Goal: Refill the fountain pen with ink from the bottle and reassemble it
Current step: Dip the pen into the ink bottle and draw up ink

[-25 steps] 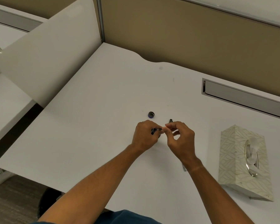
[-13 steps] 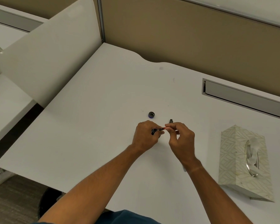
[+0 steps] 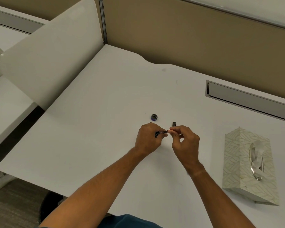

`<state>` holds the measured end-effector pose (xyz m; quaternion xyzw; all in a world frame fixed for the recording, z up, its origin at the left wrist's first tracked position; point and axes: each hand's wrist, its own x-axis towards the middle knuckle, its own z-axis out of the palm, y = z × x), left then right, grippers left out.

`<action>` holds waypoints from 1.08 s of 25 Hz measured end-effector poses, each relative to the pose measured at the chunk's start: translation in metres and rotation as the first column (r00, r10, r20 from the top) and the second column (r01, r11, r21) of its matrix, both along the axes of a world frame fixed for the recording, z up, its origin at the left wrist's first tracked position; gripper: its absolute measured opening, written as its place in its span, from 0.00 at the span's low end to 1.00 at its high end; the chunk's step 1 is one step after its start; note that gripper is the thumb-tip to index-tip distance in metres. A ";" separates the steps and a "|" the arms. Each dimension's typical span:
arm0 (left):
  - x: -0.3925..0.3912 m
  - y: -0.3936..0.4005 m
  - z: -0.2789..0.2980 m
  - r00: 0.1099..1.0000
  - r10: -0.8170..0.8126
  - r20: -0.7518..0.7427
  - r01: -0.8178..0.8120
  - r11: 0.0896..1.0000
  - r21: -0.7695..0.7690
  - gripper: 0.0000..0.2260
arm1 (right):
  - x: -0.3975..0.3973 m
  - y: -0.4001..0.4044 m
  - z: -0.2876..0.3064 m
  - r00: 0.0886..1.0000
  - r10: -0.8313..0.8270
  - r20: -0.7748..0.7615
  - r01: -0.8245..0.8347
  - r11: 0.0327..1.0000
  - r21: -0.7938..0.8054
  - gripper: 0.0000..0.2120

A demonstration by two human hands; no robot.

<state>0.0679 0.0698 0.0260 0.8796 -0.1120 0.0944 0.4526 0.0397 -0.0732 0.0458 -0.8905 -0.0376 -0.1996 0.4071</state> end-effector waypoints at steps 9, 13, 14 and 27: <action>0.000 0.001 -0.001 1.000 -0.009 0.004 0.009 1.000 0.029 0.06 | -0.004 0.002 0.006 0.994 0.075 -0.084 -0.069 0.995 0.074 0.10; 0.001 0.002 -0.002 0.999 -0.026 0.035 0.025 0.999 0.045 0.08 | -0.005 0.004 0.006 0.989 0.059 -0.137 -0.045 0.994 0.101 0.06; 0.000 0.003 -0.003 0.999 -0.032 0.038 0.030 0.998 0.049 0.10 | -0.005 0.004 0.007 0.989 0.046 -0.141 -0.030 0.993 0.112 0.05; -0.010 0.019 -0.011 0.993 -0.108 0.039 0.086 0.924 0.372 0.45 | -0.006 -0.007 0.013 0.978 -0.094 -0.185 0.134 0.967 0.216 0.04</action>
